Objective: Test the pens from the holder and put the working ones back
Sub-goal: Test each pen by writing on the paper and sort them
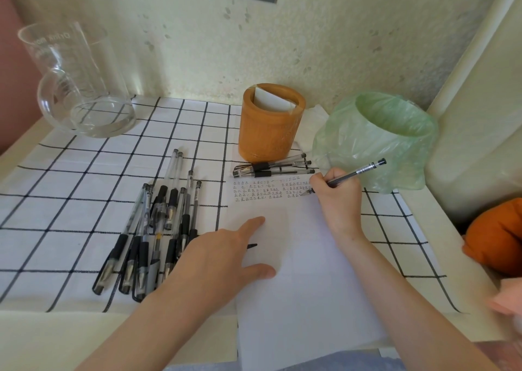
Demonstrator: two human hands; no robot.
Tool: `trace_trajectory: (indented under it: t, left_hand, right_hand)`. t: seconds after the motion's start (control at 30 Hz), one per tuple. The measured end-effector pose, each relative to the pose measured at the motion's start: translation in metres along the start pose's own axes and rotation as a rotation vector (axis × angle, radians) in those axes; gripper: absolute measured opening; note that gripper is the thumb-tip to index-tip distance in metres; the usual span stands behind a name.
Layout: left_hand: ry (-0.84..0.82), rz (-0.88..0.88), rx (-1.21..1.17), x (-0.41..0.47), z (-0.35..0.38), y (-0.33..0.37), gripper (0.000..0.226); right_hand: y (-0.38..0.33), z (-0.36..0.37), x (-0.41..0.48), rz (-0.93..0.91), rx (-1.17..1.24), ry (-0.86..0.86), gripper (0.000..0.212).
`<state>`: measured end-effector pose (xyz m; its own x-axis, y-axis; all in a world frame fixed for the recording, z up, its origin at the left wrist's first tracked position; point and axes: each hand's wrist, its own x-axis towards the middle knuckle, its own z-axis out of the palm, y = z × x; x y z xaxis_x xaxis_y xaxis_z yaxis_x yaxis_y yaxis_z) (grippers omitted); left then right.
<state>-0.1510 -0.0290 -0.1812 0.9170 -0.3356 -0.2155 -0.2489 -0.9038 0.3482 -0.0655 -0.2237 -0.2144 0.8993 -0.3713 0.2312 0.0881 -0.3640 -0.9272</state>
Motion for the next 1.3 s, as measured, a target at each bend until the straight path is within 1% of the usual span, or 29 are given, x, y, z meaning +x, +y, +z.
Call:
trace_trajectory:
  t: [0.47, 0.9, 1.07, 1.2, 1.3]
  left_hand:
    - [0.000, -0.001, -0.002, -0.0005, -0.0014, 0.0009, 0.077]
    - [0.001, -0.019, -0.015, -0.0011, -0.0022, 0.0022, 0.076]
    - [0.000, -0.018, -0.014, -0.0008, -0.0018, 0.0015, 0.076]
    - [-0.010, -0.021, -0.008, -0.0020, -0.0034, 0.0025, 0.077]
    - [-0.002, -0.020, -0.028, -0.0021, -0.0033, 0.0033, 0.076]
  right_hand:
    - [-0.0011, -0.0005, -0.0009, 0.016, 0.029, -0.029, 0.028]
    - [-0.0046, -0.0002, -0.0020, 0.007, 0.020, -0.011, 0.034]
    - [-0.0048, -0.0004, -0.0016, 0.014, 0.008, -0.012, 0.033]
    - [-0.0036, -0.0017, -0.0004, 0.017, 0.005, -0.025, 0.028]
    - [-0.0061, -0.0024, -0.0003, 0.056, 0.027, -0.027, 0.029]
